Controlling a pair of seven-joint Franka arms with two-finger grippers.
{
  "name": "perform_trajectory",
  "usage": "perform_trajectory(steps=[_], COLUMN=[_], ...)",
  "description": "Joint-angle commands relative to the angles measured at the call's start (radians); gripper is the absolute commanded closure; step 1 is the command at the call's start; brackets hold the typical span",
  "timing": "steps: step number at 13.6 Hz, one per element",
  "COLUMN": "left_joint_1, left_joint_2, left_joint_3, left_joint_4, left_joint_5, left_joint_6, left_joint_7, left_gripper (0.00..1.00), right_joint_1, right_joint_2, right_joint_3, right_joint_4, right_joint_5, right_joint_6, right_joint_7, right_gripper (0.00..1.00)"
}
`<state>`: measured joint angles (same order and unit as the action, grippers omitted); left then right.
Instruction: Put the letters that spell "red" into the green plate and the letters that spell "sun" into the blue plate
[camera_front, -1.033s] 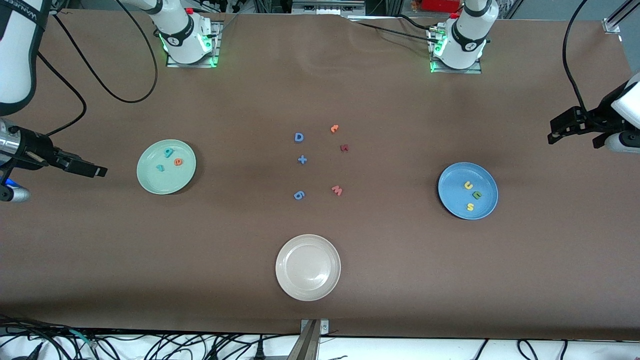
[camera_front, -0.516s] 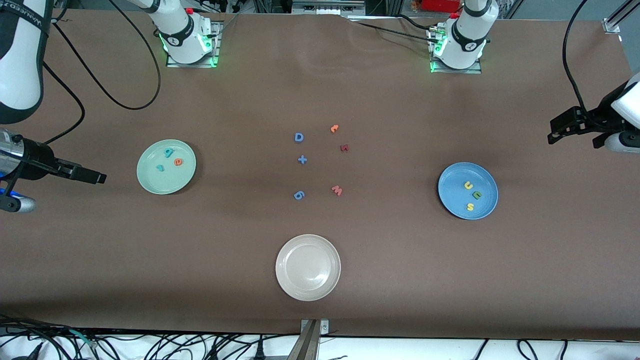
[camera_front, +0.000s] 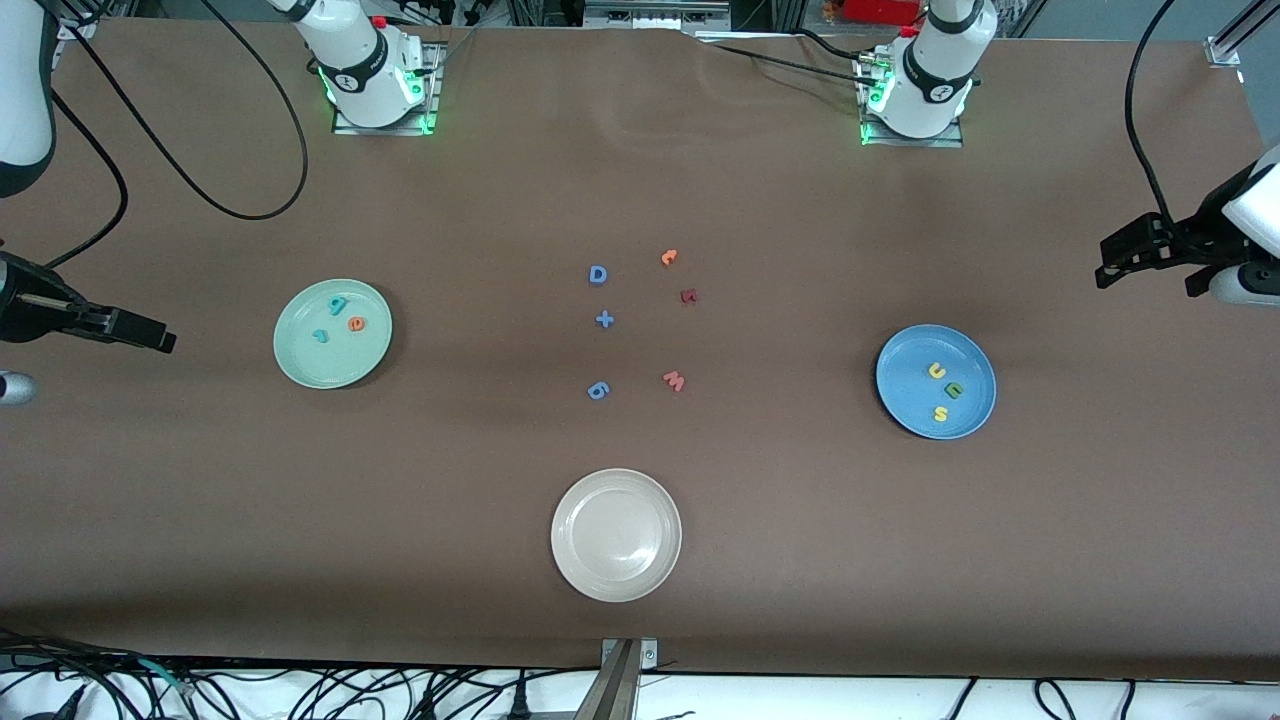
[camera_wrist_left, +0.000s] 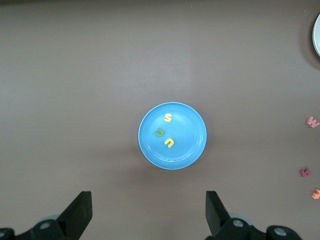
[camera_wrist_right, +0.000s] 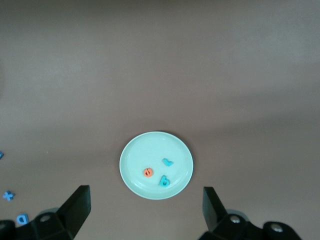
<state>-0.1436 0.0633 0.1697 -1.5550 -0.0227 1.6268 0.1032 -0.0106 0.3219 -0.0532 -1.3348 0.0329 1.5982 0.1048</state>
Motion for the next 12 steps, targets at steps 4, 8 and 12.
perform_trajectory(steps=[4, 8, 12], left_joint_1=[-0.002, -0.002, -0.002], left_joint_2=[0.007, 0.007, 0.007], left_joint_3=[0.005, 0.005, 0.005], left_joint_4=[0.018, 0.018, 0.018], left_joint_5=[-0.028, -0.028, -0.028], left_joint_6=[-0.001, -0.001, -0.001], left_joint_7=[0.004, 0.004, 0.004], left_gripper=[0.0, 0.0, 0.0], right_joint_1=[-0.013, -0.011, -0.011], right_joint_2=[-0.055, -0.055, -0.055], right_joint_3=[0.024, 0.024, 0.024], right_joint_4=[-0.103, -0.103, -0.087], right_joint_5=[-0.018, -0.013, -0.008], right_joint_6=[0.083, 0.08, 0.08], right_joint_7=[-0.013, -0.005, -0.007], right_gripper=[0.01, 0.01, 0.01])
